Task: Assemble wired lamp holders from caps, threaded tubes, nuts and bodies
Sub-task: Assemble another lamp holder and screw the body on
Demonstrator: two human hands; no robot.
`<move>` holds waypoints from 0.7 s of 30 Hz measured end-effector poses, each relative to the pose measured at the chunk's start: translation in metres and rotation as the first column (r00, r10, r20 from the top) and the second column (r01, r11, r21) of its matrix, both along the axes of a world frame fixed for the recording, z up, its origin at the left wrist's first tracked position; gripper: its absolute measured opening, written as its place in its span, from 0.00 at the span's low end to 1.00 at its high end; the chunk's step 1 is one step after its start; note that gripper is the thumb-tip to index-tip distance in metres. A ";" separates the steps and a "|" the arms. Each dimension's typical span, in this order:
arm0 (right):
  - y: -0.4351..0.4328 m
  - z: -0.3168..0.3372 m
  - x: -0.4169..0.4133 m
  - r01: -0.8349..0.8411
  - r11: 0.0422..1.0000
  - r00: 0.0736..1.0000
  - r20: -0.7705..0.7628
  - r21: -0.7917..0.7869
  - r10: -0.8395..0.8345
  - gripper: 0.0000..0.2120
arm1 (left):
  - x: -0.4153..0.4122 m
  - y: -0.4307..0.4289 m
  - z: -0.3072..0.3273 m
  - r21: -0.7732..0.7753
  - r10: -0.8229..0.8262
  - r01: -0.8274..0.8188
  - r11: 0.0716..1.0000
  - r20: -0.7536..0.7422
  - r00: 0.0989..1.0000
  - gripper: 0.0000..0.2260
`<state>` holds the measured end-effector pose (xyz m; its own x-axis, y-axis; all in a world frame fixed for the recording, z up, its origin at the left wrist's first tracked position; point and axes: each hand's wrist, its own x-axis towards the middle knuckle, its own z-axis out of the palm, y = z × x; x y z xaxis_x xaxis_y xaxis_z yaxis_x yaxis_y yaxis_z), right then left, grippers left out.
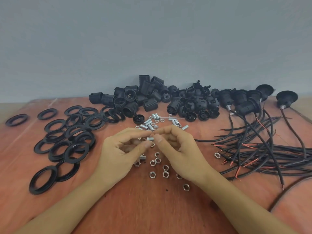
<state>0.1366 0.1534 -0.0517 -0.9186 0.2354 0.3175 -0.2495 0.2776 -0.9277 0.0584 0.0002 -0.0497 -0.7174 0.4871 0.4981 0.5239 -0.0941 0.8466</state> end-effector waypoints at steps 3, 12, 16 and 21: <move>-0.001 0.000 -0.001 0.019 1.000 1.000 -0.003 0.023 -0.019 0.18 | 0.000 -0.001 -0.001 -0.005 -0.021 0.021 1.000 -0.007 1.000 0.10; 0.001 0.001 0.000 0.009 1.000 1.000 0.005 0.009 -0.009 0.24 | 0.001 -0.001 -0.002 -0.007 -0.017 0.017 1.000 -0.052 0.998 0.08; 0.003 0.001 0.000 -0.041 0.998 0.999 -0.002 0.040 0.041 0.18 | -0.001 -0.002 -0.002 -0.012 -0.029 0.029 1.000 -0.083 0.996 0.09; 0.003 0.001 0.000 -0.037 0.999 0.999 -0.009 0.035 0.037 0.17 | -0.002 -0.002 -0.003 -0.007 -0.027 0.026 1.000 -0.121 0.992 0.10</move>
<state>0.1367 0.1567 -0.0507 -0.9233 0.1897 0.3340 -0.2694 0.2999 -0.9151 0.0564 -0.0019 -0.0527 -0.6386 0.5077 0.5783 0.6203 -0.1052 0.7773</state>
